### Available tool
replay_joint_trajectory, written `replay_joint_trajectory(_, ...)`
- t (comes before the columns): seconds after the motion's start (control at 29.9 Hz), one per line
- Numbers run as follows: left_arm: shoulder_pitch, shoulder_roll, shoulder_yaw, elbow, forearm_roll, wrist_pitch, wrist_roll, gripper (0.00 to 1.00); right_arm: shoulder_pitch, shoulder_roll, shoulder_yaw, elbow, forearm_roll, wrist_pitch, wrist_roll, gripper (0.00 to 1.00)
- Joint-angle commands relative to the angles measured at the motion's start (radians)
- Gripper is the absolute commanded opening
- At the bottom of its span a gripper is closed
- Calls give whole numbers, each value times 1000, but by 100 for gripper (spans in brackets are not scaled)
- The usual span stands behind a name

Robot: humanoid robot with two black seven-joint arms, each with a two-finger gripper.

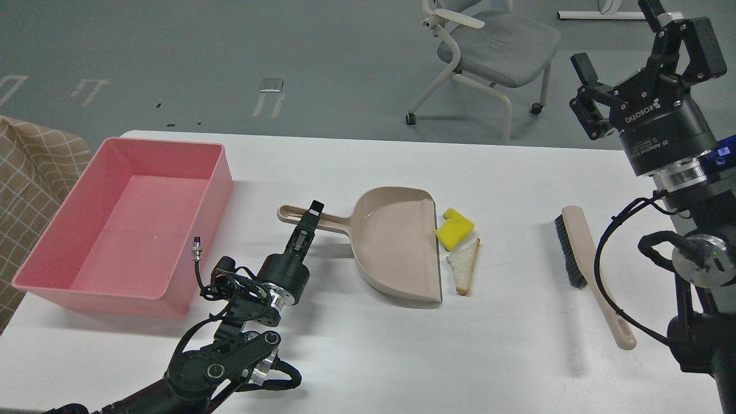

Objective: Sweep and dump garbage into bin
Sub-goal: 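Move the right gripper down toward the wooden brush handle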

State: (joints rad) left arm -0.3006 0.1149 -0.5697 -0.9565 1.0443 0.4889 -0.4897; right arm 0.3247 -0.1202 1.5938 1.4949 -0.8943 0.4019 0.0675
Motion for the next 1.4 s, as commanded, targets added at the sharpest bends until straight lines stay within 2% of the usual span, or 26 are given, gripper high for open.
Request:
replay_joint_trajectory(0.0, 0, 2, -1, 1, 0, 0, 1, 21, 0, -10, 0, 2, 0, 0, 0, 100)
replay_joint_trajectory(0.27, 0, 2, -1, 1, 0, 0, 1, 18, -1, -85, 0, 1, 0, -6, -5, 100)
replay_joint_trajectory(0.4, 0, 2, 1, 1, 0, 0, 1, 18, -10, -148, -3, 7, 0, -49, -12, 100)
replay_joint_trajectory(0.57, 0, 0, -1, 1, -1, 0, 1, 18, -52, -245, 57, 102, 1, -64, -6, 100)
replay_joint_trajectory(0.74, -2, 0, -1, 1, -1, 0, 1, 18, -61, -302, 146, 100, 5, -35, -34, 100)
replay_joint_trajectory(0.77, -2, -1, -1, 1, -1, 0, 1, 18, -62, -335, 173, 85, 8, 24, -35, 100)
replay_joint_trajectory(0.8, 0, -3, -1, 1, -1, 0, 1, 18, -64, -352, 233, 71, 9, 87, -17, 100)
replay_joint_trajectory(0.9, -2, -4, -1, 1, -1, 0, 1, 18, -90, -297, 387, 35, 8, 87, 49, 100)
replay_joint_trajectory(0.97, 0, -4, -1, 1, -1, 0, 1, 18, -108, -245, 373, 57, 6, 87, 66, 100)
replay_joint_trajectory(1.17, 0, -6, -1, 1, 0, 0, 1, 18, -207, -332, 377, 103, -5, 87, 90, 100)
replay_joint_trajectory(1.37, -2, 0, 1, -1, 2, 0, 1, 18, -260, -469, 359, 102, -73, 87, 84, 99)
